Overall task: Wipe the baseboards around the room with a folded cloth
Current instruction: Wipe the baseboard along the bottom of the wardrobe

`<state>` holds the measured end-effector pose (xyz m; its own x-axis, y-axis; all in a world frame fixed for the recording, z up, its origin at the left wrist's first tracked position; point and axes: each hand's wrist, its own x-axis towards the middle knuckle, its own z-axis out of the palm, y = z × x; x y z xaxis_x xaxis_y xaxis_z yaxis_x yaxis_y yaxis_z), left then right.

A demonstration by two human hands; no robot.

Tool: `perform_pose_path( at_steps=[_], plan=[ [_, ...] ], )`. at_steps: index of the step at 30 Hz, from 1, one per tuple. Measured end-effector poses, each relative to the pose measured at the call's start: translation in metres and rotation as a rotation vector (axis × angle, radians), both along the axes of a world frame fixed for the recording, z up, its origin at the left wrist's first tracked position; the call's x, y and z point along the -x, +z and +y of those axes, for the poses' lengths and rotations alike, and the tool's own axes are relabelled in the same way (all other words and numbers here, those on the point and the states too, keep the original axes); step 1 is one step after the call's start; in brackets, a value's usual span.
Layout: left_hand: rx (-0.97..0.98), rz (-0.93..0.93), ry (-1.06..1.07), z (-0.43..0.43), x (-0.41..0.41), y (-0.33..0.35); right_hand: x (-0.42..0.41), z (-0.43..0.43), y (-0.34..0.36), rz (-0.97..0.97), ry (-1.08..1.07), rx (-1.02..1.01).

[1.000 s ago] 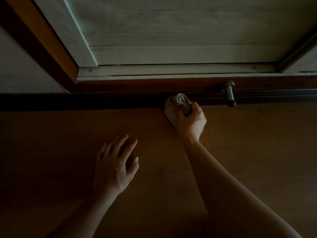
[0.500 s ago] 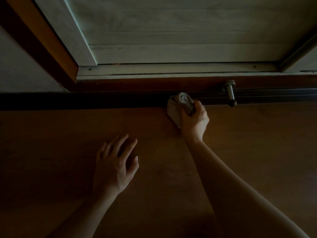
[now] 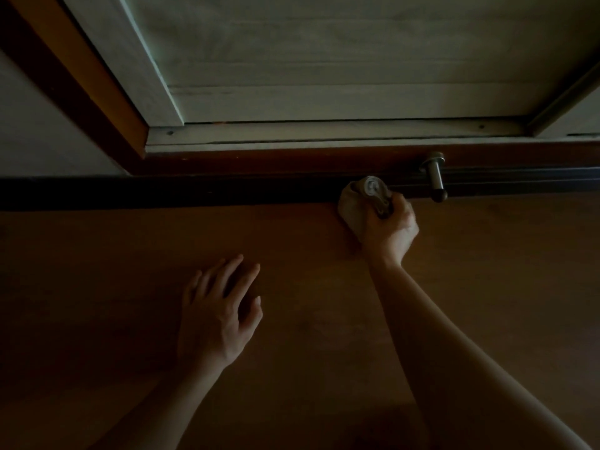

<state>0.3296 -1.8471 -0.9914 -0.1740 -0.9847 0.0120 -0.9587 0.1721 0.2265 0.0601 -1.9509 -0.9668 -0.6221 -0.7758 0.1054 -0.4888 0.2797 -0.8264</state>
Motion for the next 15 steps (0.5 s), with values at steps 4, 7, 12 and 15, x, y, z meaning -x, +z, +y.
perform_pose_path(
  at_steps=[4, 7, 12, 15],
  plan=[
    [0.003, 0.0, 0.006, 0.0, 0.0, 0.001, 0.012, 0.0, 0.002, -0.059, -0.093, -0.009],
    [0.004, 0.004, 0.003, 0.0, 0.0, 0.001, 0.009, 0.0, 0.001, -0.044, 0.002, -0.003],
    [0.01, -0.008, 0.004, 0.001, 0.0, -0.001, 0.013, 0.0, 0.001, -0.07, -0.063, 0.007],
    [0.013, -0.005, 0.003, 0.0, -0.001, -0.003, 0.003, 0.0, 0.0, -0.003, 0.036, 0.005]
  ],
)
